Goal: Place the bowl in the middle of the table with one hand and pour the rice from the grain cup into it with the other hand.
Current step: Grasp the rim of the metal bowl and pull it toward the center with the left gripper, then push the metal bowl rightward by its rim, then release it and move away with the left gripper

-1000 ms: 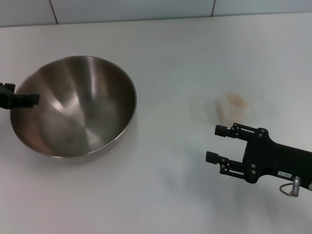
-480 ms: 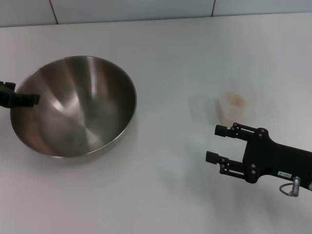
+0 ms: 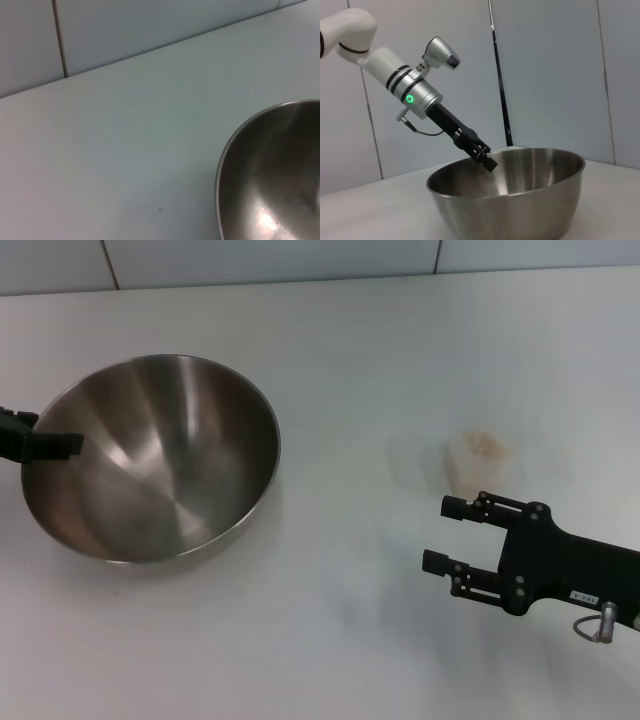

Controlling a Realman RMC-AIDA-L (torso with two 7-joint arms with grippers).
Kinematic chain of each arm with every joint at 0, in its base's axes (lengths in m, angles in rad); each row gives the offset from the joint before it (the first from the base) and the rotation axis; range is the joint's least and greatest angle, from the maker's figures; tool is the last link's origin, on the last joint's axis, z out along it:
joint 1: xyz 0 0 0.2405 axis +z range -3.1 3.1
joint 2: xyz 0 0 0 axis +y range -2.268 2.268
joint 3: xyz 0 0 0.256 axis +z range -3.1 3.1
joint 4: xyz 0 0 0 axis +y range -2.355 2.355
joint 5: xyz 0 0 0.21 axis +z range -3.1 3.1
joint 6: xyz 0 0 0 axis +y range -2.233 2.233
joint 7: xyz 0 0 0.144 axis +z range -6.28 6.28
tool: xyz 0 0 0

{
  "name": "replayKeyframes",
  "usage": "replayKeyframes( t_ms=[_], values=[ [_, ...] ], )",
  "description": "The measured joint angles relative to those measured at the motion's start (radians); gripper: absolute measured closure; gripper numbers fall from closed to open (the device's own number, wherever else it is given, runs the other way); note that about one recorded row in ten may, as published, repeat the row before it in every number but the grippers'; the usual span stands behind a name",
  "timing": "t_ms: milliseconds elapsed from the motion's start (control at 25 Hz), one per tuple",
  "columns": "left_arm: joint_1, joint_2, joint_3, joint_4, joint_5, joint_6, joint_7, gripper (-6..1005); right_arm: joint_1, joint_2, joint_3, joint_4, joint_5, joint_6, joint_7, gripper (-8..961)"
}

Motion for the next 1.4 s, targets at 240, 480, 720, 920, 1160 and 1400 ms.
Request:
replayKeyframes(
  t_ms=[240, 480, 720, 920, 1160, 1400],
  values=[
    [-0.006, 0.001, 0.000, -0.001, 0.012, 0.001, -0.017, 416, 0.000, 0.000, 0.000, 0.000, 0.000, 0.000, 0.000, 284],
    [-0.015, 0.000, 0.000, -0.001, 0.029, 0.009, -0.026, 564, 0.000, 0.000, 0.000, 0.000, 0.000, 0.000, 0.000, 285],
    [-0.037, 0.003, -0.001, -0.020, 0.031, 0.022, -0.050, 721, 0.000, 0.000, 0.000, 0.003, 0.000, 0.000, 0.000, 285],
    [-0.066, 0.005, -0.008, -0.048, 0.052, 0.034, -0.066, 886, -0.001, 0.001, 0.000, 0.003, 0.000, 0.000, -0.002, 286],
    [-0.084, 0.005, -0.016, -0.054, 0.052, 0.046, -0.075, 943, 0.000, 0.002, 0.000, 0.005, 0.001, 0.000, -0.007, 287],
    [-0.111, 0.005, -0.066, -0.049, 0.049, 0.084, -0.076, 952, 0.000, 0.002, 0.000, 0.006, 0.001, 0.000, -0.008, 287]
  ],
)
